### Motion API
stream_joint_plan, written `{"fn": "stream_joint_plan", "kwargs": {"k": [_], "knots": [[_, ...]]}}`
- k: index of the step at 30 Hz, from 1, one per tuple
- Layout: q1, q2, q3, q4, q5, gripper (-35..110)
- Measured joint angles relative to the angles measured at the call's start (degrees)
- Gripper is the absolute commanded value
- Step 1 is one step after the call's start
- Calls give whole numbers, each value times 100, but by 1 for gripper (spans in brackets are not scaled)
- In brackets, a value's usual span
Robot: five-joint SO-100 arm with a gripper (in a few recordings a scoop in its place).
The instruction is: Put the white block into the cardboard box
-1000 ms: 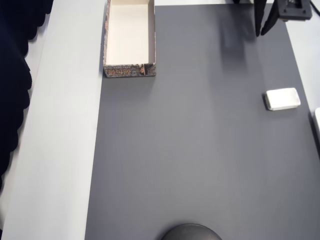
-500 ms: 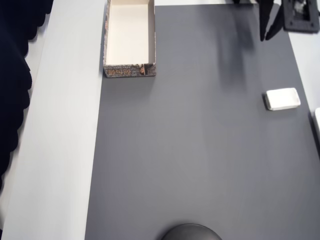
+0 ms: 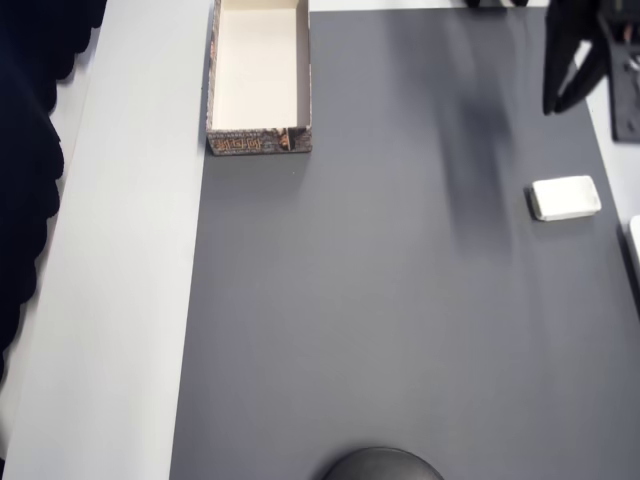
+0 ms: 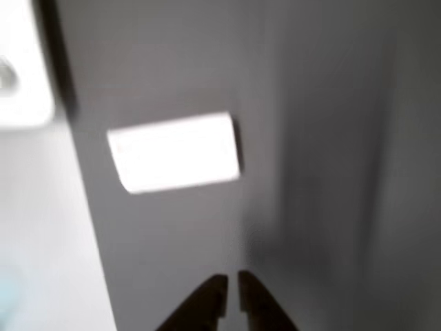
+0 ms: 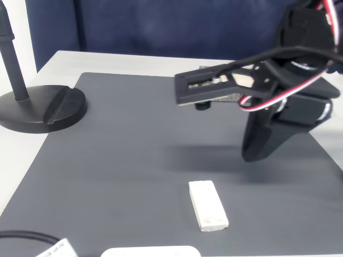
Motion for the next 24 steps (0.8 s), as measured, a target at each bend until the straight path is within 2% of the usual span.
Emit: {"fn": "stream_joint_plan", "kwargs": {"k": [15,24], "knots": [[-202,-1582,-1354,18,-132,-2],[-272,-2206,-2153,448,-132,-2]]}}
